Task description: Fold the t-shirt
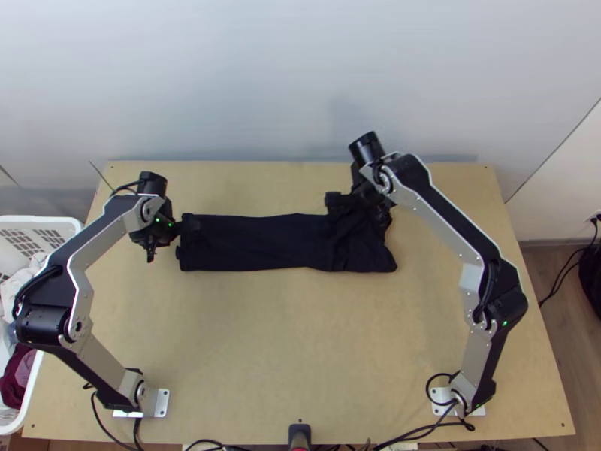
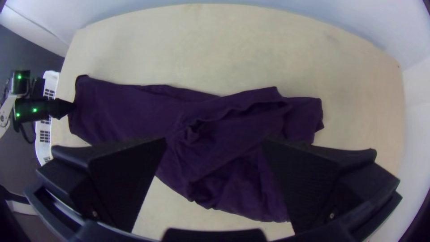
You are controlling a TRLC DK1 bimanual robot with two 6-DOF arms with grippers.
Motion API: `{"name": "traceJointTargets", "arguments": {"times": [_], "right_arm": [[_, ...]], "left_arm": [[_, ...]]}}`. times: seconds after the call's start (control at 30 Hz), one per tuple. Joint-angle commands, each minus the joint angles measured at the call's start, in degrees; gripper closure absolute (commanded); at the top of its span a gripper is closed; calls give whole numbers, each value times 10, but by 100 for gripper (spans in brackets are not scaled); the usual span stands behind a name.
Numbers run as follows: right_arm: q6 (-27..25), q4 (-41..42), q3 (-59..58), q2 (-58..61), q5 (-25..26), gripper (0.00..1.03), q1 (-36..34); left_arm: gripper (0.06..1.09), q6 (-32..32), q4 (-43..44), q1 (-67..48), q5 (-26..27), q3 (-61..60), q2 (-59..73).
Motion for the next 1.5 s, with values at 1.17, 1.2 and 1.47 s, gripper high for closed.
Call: {"name": "traceJointTargets", "arguments": {"times": [1.17, 1.2, 1.47], "right_arm": [[-2, 41, -119, 107, 14, 4, 74], [-1, 42, -122, 110, 16, 4, 74], [9, 36, -110, 72, 19, 4, 59]], "left_arm": [[105, -16, 90, -98, -9, 64, -115], [105, -20, 89, -109, -8, 75, -115], [105, -45, 84, -173, -8, 137, -101]]}}
